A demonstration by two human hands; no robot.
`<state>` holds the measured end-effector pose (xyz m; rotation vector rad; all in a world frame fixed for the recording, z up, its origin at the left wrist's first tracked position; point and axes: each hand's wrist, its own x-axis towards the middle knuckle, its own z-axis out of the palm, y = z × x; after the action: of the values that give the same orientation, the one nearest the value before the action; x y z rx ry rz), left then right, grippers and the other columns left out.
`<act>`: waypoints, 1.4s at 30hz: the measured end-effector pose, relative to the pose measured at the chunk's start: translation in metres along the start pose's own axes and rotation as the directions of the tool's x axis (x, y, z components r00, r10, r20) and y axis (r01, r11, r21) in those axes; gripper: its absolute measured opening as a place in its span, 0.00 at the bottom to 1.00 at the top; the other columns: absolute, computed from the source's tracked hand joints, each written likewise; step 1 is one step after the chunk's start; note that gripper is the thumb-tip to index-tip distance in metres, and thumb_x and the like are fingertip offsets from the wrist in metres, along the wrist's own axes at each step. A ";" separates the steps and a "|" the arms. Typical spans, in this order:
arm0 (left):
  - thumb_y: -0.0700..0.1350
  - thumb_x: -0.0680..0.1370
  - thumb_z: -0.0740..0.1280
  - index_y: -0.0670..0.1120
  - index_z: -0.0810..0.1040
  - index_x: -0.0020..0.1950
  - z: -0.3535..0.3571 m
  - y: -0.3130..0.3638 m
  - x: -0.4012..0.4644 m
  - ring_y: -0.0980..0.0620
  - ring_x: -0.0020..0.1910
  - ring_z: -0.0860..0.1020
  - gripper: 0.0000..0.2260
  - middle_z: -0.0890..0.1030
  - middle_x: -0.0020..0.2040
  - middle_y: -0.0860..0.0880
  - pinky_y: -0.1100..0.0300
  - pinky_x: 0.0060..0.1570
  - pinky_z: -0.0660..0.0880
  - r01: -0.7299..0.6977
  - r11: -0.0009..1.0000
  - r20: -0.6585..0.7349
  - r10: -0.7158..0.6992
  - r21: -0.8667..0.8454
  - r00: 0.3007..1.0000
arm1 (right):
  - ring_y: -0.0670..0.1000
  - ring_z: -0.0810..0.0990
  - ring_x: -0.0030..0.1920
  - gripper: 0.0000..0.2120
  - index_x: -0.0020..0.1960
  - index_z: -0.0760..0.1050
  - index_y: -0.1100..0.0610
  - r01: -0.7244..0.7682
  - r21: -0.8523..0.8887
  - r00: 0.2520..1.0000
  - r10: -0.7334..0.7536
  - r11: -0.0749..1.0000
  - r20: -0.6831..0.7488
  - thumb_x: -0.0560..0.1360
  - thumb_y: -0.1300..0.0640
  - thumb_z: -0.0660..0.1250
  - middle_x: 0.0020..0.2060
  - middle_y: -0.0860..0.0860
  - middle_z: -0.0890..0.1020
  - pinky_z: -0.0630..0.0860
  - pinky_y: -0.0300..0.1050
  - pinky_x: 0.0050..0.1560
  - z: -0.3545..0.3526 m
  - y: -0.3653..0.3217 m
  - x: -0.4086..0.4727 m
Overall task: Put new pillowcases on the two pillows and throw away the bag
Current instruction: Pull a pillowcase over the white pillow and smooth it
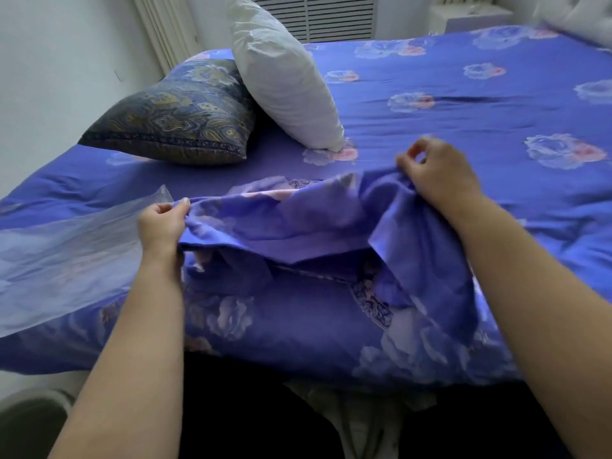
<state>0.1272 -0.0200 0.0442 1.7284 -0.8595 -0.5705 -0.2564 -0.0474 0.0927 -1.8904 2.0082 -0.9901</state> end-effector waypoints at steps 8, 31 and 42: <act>0.52 0.76 0.66 0.44 0.75 0.56 0.073 0.010 -0.068 0.40 0.56 0.73 0.15 0.75 0.56 0.41 0.48 0.55 0.70 -0.615 0.505 0.431 0.442 0.605 0.787 | 0.56 0.78 0.55 0.13 0.59 0.78 0.51 0.411 -0.481 0.729 0.038 0.774 0.684 0.76 0.55 0.62 0.56 0.54 0.80 0.71 0.43 0.52 0.046 0.005 -0.054; 0.45 0.76 0.68 0.45 0.78 0.38 0.142 0.045 -0.095 0.57 0.26 0.74 0.08 0.78 0.29 0.51 0.65 0.28 0.71 0.067 0.989 0.645 0.033 -0.130 0.763 | 0.46 0.78 0.53 0.16 0.59 0.77 0.56 -0.212 0.670 0.870 -0.175 0.711 0.462 0.76 0.67 0.58 0.52 0.51 0.81 0.74 0.33 0.54 0.079 -0.023 -0.058; 0.38 0.74 0.63 0.43 0.75 0.37 0.111 0.035 -0.016 0.49 0.33 0.71 0.05 0.72 0.31 0.48 0.59 0.33 0.67 0.090 0.993 0.265 -0.067 -0.075 0.962 | 0.55 0.74 0.62 0.25 0.68 0.68 0.53 -0.079 -0.068 0.860 0.102 0.995 0.500 0.72 0.50 0.66 0.63 0.55 0.74 0.71 0.49 0.60 0.102 0.047 -0.029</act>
<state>0.0260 -0.0801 0.0415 1.6360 -0.9379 -0.8924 -0.2309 -0.0551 -0.0196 -1.8131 1.7890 -0.3665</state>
